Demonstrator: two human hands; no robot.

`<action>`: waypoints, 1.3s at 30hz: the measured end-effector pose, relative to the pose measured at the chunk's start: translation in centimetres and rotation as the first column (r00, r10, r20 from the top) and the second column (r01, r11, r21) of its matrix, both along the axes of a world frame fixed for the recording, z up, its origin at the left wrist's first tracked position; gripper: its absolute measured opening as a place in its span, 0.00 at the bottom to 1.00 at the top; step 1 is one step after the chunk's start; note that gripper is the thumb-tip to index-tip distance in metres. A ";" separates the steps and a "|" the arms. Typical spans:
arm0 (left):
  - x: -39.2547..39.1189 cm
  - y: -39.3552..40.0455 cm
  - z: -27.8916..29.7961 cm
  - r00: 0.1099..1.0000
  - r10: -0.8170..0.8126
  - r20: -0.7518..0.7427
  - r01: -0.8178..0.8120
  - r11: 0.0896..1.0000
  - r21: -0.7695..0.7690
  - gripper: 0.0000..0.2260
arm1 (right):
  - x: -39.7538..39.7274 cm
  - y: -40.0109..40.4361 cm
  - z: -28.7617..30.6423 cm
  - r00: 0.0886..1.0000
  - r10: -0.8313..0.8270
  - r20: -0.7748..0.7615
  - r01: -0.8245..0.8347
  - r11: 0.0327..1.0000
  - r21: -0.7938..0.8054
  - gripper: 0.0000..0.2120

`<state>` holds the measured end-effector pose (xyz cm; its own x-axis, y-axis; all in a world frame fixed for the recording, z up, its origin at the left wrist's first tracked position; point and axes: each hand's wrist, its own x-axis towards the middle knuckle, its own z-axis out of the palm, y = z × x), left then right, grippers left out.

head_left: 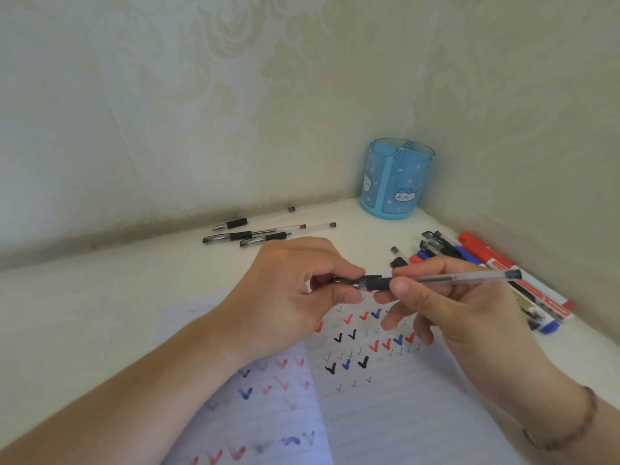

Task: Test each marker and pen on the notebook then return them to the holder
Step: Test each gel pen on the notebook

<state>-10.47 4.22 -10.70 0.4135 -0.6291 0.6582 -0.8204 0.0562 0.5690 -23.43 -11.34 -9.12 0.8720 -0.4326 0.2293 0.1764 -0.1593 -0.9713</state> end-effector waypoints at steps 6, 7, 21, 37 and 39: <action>0.0 0.0 0.4 1.000 -0.002 -0.018 0.002 1.000 0.011 0.10 | 0.2 -0.3 -0.4 0.995 0.058 0.078 -0.059 0.998 0.018 0.15; -0.1 -0.1 0.5 1.000 -0.005 0.008 0.005 1.000 0.015 0.10 | 0.3 -0.4 -0.5 0.992 0.088 0.088 -0.089 0.996 0.015 0.17; 2.1 0.5 -0.5 0.944 0.307 0.125 -0.329 0.908 0.259 0.14 | 0.0 -5.9 1.0 0.969 -0.245 0.004 0.218 0.853 -0.474 0.09; 5.5 1.7 -0.9 0.727 0.636 0.261 -0.664 0.552 0.505 0.15 | -0.8 -7.2 3.0 0.903 -0.430 -0.003 0.427 0.898 -0.111 0.14; 5.6 1.7 -1.0 0.727 0.633 0.265 -0.661 0.542 0.519 0.14 | -0.8 -7.6 2.7 0.890 -0.455 -0.012 0.444 0.874 -0.195 0.10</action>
